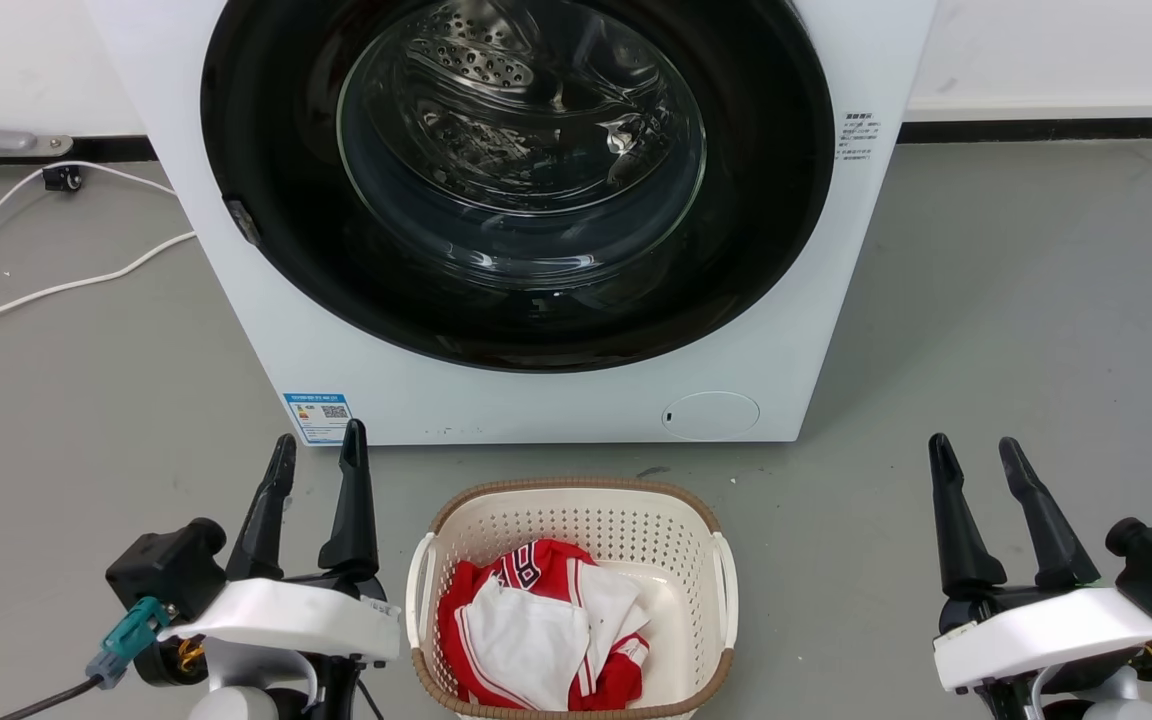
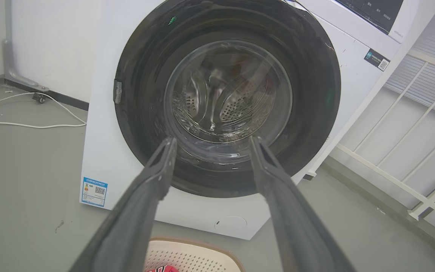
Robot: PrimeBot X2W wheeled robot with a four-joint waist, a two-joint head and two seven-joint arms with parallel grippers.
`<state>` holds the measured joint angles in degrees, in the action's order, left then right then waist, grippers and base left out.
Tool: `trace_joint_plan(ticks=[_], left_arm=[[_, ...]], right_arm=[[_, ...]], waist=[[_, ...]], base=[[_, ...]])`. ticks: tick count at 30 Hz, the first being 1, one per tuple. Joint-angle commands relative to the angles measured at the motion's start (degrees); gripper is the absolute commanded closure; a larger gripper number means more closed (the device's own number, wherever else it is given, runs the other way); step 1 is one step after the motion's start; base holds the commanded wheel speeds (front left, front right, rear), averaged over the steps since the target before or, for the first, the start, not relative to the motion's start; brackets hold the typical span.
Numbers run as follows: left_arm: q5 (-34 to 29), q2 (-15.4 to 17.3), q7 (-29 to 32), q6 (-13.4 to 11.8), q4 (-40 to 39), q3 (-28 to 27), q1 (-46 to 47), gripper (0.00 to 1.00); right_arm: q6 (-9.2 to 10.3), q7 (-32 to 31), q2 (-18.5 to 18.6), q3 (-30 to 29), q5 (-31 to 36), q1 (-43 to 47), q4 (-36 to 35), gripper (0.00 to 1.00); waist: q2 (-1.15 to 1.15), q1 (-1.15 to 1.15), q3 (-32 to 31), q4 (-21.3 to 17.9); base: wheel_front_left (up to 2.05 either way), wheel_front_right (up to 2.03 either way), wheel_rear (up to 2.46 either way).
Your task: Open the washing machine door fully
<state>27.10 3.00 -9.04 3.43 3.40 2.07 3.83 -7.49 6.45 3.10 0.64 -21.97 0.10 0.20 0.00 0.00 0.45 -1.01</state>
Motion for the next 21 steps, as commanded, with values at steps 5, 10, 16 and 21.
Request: trace_joint_plan(ticks=[5,10,16,21], left_arm=[[-4.6,0.7,-1.1,-0.9,-0.9,0.2,0.0,0.00],[-7.8,1.1,-1.8,-1.4,-1.2,0.5,-0.1,0.00],[-11.3,1.4,-2.5,-2.1,-1.5,1.0,-0.4,0.00],[-13.8,1.6,-3.1,-2.6,-1.7,1.4,-0.7,0.00]], right_arm=[[0.00,-0.6,-0.1,-0.1,4.3,0.5,-1.7,0.00],[0.00,-1.1,-0.2,-0.3,7.4,0.9,-2.1,0.00],[0.00,-1.5,-0.2,-0.4,10.7,1.2,-2.6,0.00],[0.00,-1.8,-0.2,-0.2,13.3,1.6,-3.1,0.00]], waist=[[0.00,0.00,0.1,0.0],[0.00,0.00,0.2,-0.1],[0.00,0.00,0.1,-0.1],[0.00,0.00,0.2,-0.1]], base=[[0.00,0.00,0.00],[0.00,0.00,0.00],[0.00,0.00,0.00],[0.00,0.00,0.00]])
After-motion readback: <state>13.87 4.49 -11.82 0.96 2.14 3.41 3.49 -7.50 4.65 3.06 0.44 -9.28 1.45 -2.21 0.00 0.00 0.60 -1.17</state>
